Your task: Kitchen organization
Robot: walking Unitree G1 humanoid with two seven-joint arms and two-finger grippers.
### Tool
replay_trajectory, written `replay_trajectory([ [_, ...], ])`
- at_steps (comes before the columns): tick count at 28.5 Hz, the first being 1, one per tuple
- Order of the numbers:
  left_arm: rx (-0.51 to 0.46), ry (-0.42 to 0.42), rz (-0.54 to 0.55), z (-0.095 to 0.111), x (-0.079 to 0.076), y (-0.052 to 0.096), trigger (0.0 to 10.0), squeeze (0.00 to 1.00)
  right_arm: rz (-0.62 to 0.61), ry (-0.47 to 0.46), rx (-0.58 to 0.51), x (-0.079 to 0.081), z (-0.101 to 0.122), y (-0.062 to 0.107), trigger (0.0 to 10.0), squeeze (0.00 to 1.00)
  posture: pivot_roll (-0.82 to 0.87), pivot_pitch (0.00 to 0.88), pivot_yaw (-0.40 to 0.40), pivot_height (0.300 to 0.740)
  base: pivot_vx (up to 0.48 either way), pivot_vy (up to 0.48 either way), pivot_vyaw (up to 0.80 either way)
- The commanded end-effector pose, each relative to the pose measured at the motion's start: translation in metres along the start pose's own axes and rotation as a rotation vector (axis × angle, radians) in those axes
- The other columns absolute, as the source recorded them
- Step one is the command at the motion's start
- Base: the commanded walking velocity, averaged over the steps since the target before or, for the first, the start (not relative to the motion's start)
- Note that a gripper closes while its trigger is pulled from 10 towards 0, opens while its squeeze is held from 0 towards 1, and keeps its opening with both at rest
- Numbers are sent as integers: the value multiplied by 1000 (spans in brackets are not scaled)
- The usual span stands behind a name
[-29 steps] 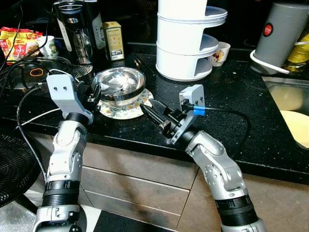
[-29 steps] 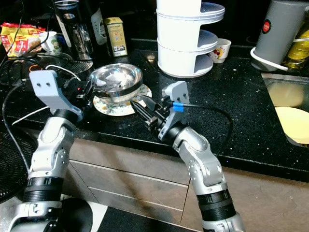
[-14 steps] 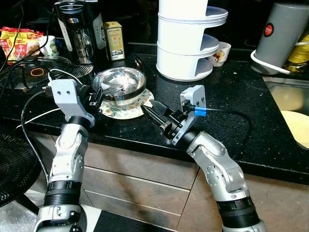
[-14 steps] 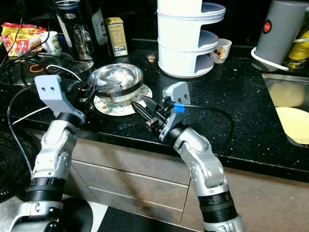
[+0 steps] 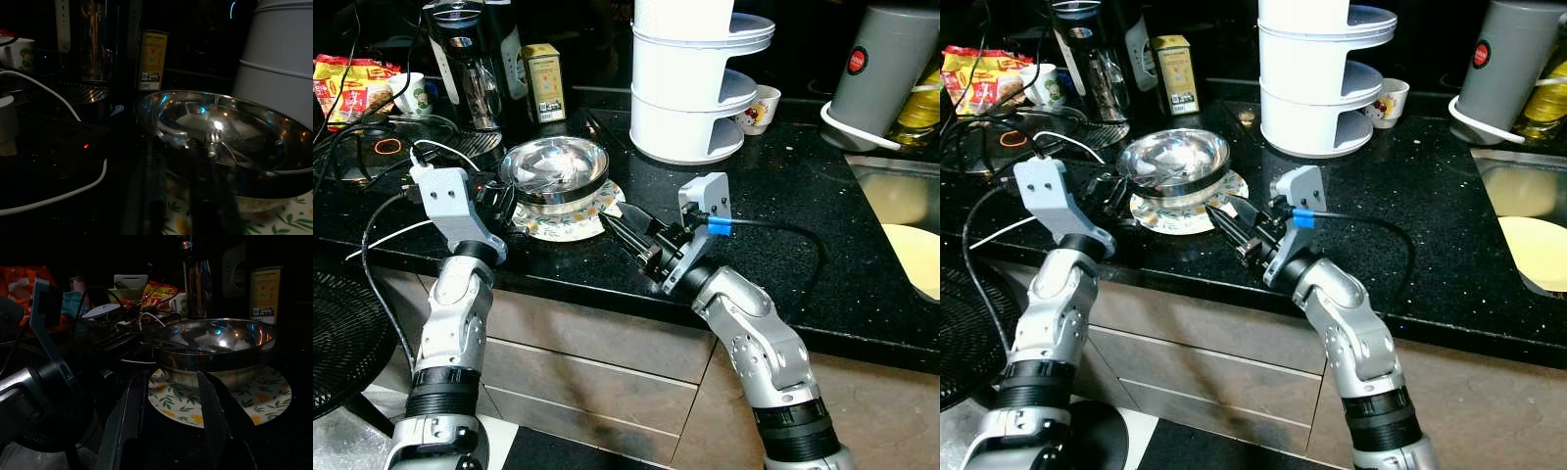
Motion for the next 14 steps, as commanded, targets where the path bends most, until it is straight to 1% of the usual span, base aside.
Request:
replay_trajectory([
  [1,-16,15,3,3,1,-3,0,0,5,-3,-7,1,2,0,10000,0,15,0,6,740,0,0,0],
  [14,-39,26,-20,7,-6,-2,0,0,3,-9,-8,1,2,-1,10000,0,21,0,7,740,0,0,0],
])
Point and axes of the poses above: a point about 5 cm out from each wrist's last joint towards the gripper, its own y axis pointing back from the gripper into the wrist, its own z axis along the axis of the wrist's last joint, x = y × z, the point moved 1 cm from there along -y, pointing out of the wrist towards the gripper, and after that the axes turned 5 degrees about y, right-handed, at the moved point
